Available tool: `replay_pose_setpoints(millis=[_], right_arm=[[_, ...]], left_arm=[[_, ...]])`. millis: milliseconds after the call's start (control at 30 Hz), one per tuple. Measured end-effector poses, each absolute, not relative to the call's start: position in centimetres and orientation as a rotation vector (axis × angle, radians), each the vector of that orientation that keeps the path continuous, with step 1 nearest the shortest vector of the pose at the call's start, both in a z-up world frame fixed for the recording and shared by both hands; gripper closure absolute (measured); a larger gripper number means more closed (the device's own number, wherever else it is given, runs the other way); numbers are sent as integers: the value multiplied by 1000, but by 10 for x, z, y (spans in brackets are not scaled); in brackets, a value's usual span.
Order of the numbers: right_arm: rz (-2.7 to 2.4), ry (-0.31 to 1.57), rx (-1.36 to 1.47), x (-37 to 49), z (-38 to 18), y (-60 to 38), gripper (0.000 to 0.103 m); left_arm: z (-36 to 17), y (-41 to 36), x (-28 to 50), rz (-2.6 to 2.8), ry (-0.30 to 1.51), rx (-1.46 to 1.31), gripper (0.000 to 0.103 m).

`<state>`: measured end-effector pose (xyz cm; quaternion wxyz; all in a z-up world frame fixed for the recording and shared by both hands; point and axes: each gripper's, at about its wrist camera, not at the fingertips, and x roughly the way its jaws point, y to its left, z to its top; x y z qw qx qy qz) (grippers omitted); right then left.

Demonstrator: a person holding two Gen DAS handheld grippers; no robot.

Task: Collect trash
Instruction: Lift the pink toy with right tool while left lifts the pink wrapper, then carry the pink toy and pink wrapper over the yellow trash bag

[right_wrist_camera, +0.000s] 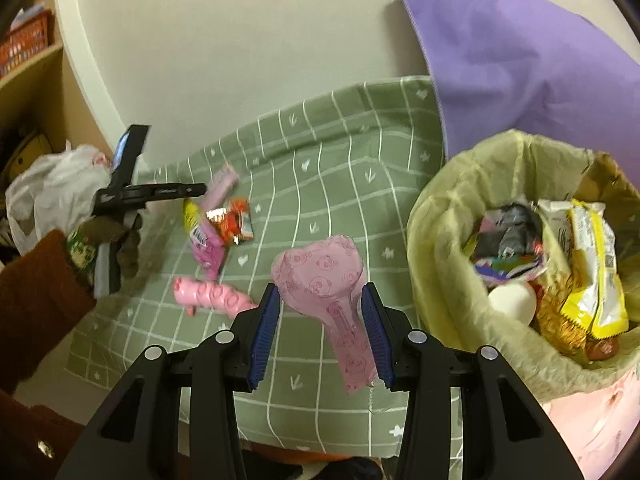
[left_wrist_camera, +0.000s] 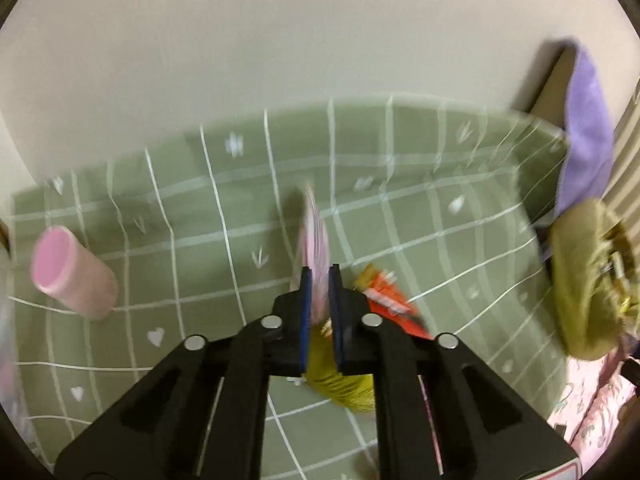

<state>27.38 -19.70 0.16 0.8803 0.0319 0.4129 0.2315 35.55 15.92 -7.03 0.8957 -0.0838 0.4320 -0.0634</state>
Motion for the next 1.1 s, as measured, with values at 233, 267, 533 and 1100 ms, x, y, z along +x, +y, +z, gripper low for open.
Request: replay_pose_setpoints(millis=[233,267,533,1100], right_arm=[[484,780,60,272,25,-201,63],[479,772,63,271,27,-203,63],[424,801,120,264,17,-218,63],[419,780,38,272,32,-199,63]], left_arm=[[-2,153,336,-205,748,-165,95],[-4,150,340,-209,750,-154,90],[-75,174,330,-139,869,-202,68],[-114,160,377,-159,989,-155,96]])
